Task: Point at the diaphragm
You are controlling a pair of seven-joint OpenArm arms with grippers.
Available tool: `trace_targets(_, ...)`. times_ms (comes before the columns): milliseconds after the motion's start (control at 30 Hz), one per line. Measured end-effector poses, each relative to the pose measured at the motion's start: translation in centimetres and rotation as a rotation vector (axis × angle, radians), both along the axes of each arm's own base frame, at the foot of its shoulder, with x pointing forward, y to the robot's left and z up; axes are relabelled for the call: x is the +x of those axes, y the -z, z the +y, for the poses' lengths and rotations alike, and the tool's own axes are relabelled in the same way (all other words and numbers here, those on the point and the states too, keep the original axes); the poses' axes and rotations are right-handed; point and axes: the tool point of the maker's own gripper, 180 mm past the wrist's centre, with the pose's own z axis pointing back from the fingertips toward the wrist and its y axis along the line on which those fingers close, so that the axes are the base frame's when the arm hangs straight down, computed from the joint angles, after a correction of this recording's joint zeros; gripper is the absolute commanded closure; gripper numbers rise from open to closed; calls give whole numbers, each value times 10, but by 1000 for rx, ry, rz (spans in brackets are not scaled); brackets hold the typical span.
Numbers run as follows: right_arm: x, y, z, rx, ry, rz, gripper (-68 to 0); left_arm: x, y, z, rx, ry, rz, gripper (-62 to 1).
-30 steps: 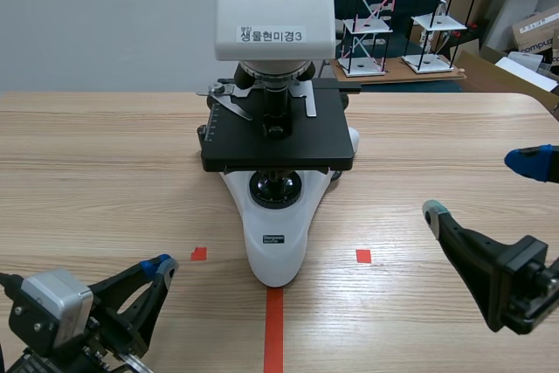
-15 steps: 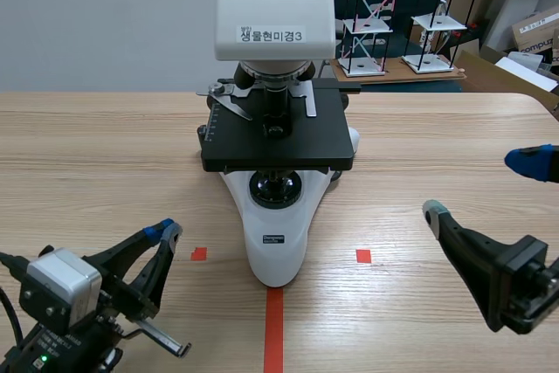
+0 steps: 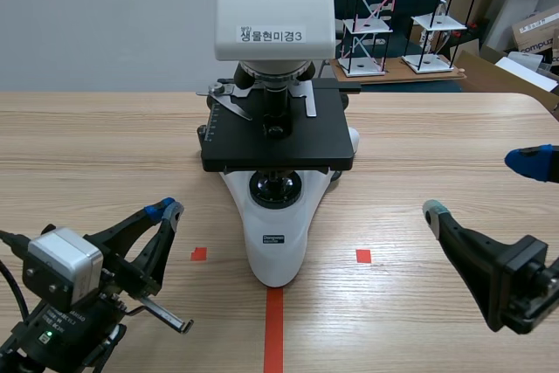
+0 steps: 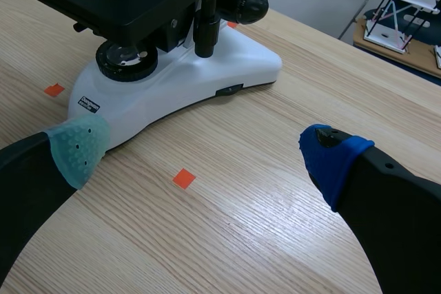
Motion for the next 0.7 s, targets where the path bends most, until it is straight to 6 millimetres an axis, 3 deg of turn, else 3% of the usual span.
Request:
trace_targets(200,0,0,0,0,0,0,-604,-3,3,-7,32,36,1,-17)
trace_targets(700,0,0,0,0,0,0,-604,-4,-13,-7,-61,65,-39,-17)
